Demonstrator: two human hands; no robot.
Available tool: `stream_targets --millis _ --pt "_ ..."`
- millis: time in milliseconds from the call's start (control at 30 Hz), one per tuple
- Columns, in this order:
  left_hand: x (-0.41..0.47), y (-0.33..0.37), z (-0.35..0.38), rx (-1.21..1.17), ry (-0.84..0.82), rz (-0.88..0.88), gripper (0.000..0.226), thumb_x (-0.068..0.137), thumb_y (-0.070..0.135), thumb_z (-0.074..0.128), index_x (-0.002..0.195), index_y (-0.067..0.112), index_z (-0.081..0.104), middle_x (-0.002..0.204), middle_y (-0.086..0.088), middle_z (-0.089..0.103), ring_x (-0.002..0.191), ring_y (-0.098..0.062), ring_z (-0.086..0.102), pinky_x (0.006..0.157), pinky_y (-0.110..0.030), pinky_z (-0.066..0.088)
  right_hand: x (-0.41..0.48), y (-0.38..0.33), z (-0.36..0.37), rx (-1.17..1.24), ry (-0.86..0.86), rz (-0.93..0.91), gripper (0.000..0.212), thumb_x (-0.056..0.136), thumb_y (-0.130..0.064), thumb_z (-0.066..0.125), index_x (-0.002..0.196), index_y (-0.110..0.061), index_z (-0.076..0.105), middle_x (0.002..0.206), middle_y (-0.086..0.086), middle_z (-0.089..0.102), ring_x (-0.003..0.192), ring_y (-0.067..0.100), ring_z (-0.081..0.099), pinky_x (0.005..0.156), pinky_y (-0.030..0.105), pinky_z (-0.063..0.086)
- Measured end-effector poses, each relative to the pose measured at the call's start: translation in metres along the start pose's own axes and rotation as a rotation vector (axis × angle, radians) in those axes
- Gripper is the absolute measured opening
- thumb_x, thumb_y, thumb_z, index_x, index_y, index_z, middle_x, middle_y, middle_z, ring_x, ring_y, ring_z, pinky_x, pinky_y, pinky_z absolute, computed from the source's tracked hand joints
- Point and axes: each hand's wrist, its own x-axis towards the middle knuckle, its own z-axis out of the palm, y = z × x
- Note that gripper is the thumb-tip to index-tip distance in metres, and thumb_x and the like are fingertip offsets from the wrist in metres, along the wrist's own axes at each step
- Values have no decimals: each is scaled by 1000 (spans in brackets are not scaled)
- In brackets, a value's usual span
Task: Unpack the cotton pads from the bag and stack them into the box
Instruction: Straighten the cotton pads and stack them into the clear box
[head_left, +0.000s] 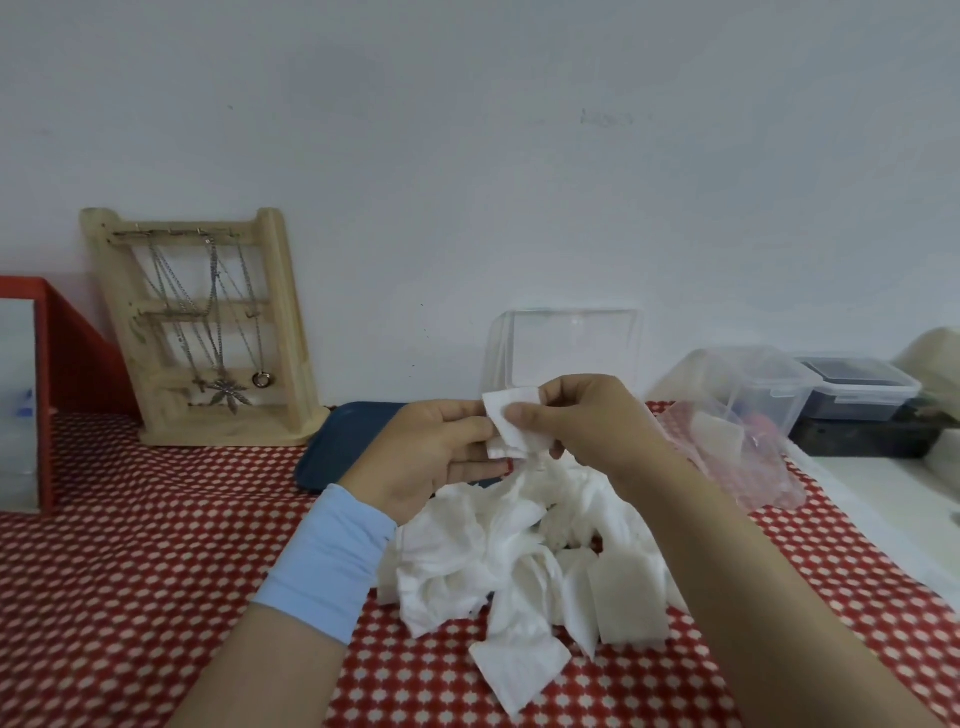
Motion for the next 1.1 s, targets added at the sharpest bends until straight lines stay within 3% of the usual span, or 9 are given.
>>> stream_targets --millis 200,433,600,700,767,833,900,967,1100 --pt "-1 -1 5 -108 58 1 22 101 7 57 116 0 72 106 -18 78 95 -27 77 71 -26 62 0 0 1 64 -1 -22 30 81 -20 84 67 -10 59 45 -18 54 40 -5 52 44 6 38" --pt "0 0 7 -137 60 20 24 103 7 51 116 -1 71 109 -18 77 99 -25 76 74 -26 62 8 11 11 47 66 -51 36 78 -23 87 60 -16 57 54 -9 57 49 2 53 50 12 44" --pt "-2 4 6 -171 26 5 31 103 25 54 114 2 72 108 -19 77 98 -27 76 75 -30 63 8 11 10 17 47 -51 31 77 -25 87 85 -3 66 74 3 68 59 11 60 57 21 51" --pt "-2 2 2 -5 48 70 19 98 15 64 113 7 73 105 -11 79 99 -21 76 75 -25 62 6 7 10 8 44 -44 43 77 -32 86 109 -15 63 90 1 72 63 11 67 60 22 52" --pt "1 0 -3 28 111 80 16 96 6 66 109 10 74 103 -8 79 98 -19 76 74 -24 62 4 4 3 -72 -6 -84 37 84 -29 80 114 -23 57 98 -6 69 64 8 65 56 15 47" --pt "4 -1 -11 1 195 75 16 94 3 67 109 8 73 101 -6 80 95 -19 77 72 -24 62 2 2 -13 -244 -154 -156 26 89 -12 69 110 -25 60 105 -10 68 71 6 64 58 9 45" --pt "5 0 -18 -31 256 80 16 94 2 68 108 7 73 99 -6 80 93 -19 77 70 -24 62 -1 3 -25 -507 -390 -197 35 87 -2 64 105 -31 67 109 -19 67 87 -1 64 68 6 45" --pt "6 -1 -23 -39 267 93 15 94 2 67 107 7 72 101 -7 79 92 -19 77 71 -23 62 -1 8 -23 -678 -527 -184 40 86 -7 70 103 -43 72 112 -25 68 99 -8 62 76 7 46" --pt "8 -3 -23 15 278 103 15 94 2 67 104 11 72 99 -4 79 91 -17 77 71 -24 62 4 13 -10 -553 -388 -192 24 84 -14 79 90 -37 80 94 -18 76 87 -4 68 83 15 51"
